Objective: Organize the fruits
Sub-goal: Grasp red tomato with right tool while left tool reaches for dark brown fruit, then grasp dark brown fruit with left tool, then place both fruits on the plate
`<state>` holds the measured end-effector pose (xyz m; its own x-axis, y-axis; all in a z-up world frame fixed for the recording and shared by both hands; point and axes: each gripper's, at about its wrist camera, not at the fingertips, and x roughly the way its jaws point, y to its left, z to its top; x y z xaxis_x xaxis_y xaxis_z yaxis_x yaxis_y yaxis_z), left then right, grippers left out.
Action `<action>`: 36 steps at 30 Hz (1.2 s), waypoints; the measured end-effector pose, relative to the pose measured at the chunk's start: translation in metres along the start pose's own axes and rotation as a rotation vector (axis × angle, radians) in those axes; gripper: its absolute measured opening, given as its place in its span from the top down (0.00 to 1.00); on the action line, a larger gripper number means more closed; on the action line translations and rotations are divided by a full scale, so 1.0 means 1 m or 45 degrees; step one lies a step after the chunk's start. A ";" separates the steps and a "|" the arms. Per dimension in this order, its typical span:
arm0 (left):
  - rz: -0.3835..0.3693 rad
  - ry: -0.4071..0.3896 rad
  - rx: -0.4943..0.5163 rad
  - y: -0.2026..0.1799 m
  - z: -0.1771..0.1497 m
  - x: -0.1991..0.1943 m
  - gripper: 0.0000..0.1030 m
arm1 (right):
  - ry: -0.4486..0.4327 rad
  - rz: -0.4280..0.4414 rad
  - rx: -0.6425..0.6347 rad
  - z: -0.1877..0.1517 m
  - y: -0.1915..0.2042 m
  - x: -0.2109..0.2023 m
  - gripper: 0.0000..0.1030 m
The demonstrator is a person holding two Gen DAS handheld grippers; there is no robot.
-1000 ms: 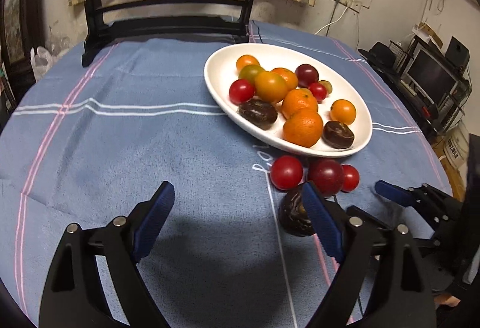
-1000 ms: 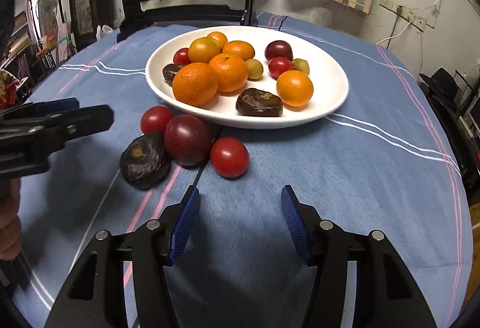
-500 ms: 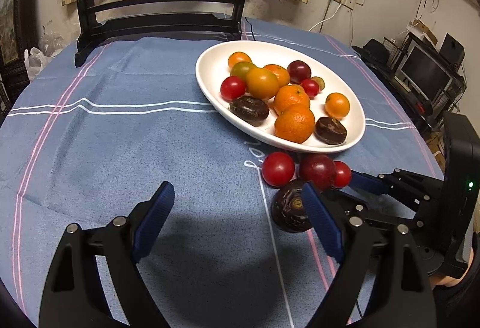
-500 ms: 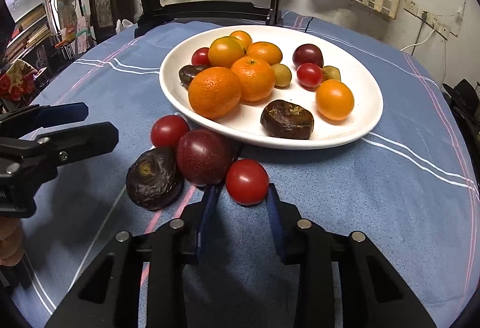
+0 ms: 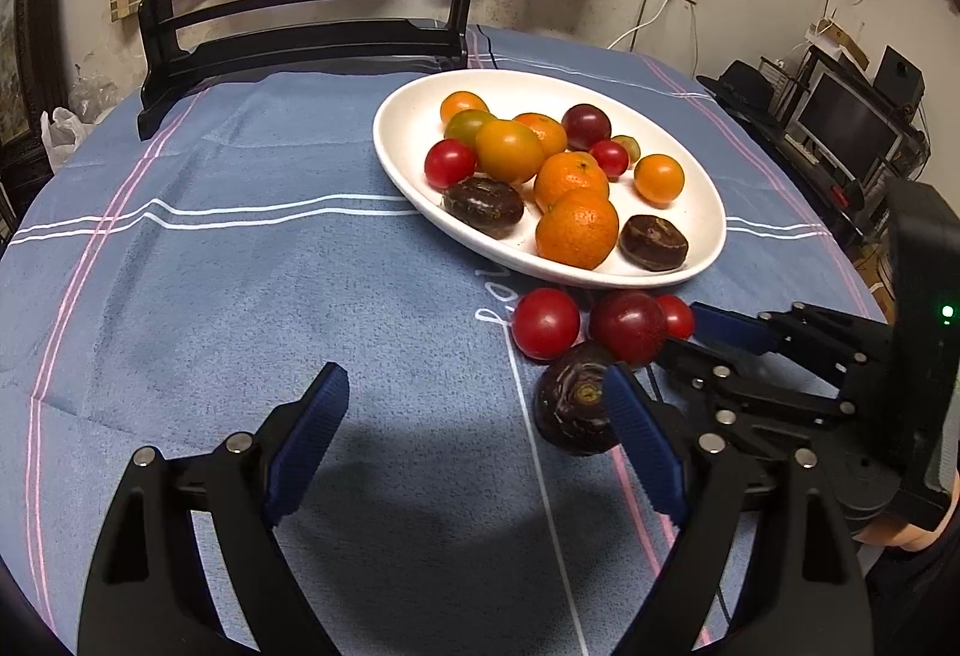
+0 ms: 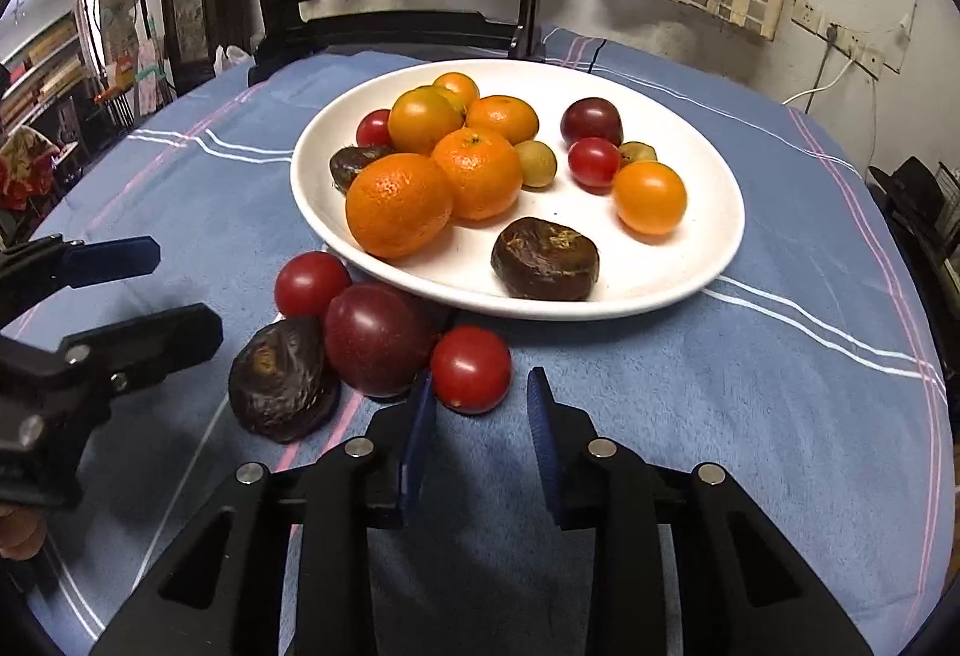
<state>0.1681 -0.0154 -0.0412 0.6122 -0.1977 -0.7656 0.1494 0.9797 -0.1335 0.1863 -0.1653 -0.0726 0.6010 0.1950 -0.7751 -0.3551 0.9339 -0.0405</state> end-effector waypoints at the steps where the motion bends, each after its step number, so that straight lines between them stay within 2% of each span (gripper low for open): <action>1: -0.002 0.000 -0.001 0.000 0.000 0.000 0.18 | 0.004 0.004 0.004 0.001 -0.001 0.001 0.69; 4: -0.004 -0.004 0.001 0.000 0.000 -0.001 0.18 | 0.006 0.033 0.023 0.000 -0.004 0.002 0.69; 6: -0.005 -0.002 -0.003 0.001 0.000 -0.001 0.18 | 0.005 0.077 0.038 -0.001 -0.006 0.002 0.75; 8: -0.010 0.003 -0.004 0.002 0.000 0.000 0.18 | 0.003 0.096 0.056 -0.002 -0.008 0.001 0.75; 18: -0.036 0.014 0.046 -0.012 -0.006 -0.001 0.18 | -0.057 0.069 0.153 -0.023 -0.029 -0.031 0.75; 21: -0.078 0.042 0.081 -0.023 -0.011 0.006 0.18 | -0.059 0.070 0.203 -0.029 -0.039 -0.032 0.75; 24: -0.063 0.073 0.098 -0.032 -0.016 0.015 0.18 | -0.082 0.086 0.225 -0.029 -0.044 -0.035 0.75; 25: -0.048 0.073 0.100 -0.034 -0.017 0.017 0.20 | -0.091 0.092 0.219 -0.029 -0.044 -0.036 0.75; 28: -0.041 0.113 0.100 -0.039 -0.015 0.028 0.44 | -0.114 0.096 0.191 -0.029 -0.041 -0.041 0.75; 31: -0.007 0.092 0.150 -0.048 -0.013 0.031 0.57 | -0.131 0.094 0.168 -0.028 -0.039 -0.045 0.75; 34: 0.029 0.085 0.177 -0.053 -0.014 0.029 0.58 | -0.144 0.093 0.159 -0.028 -0.039 -0.048 0.75; 36: 0.004 0.090 0.159 -0.051 -0.013 0.022 0.58 | -0.158 0.092 0.162 -0.027 -0.039 -0.052 0.75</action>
<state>0.1638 -0.0690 -0.0598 0.5573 -0.1879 -0.8087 0.2460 0.9677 -0.0553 0.1496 -0.2197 -0.0479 0.6634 0.2913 -0.6893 -0.3121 0.9449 0.0989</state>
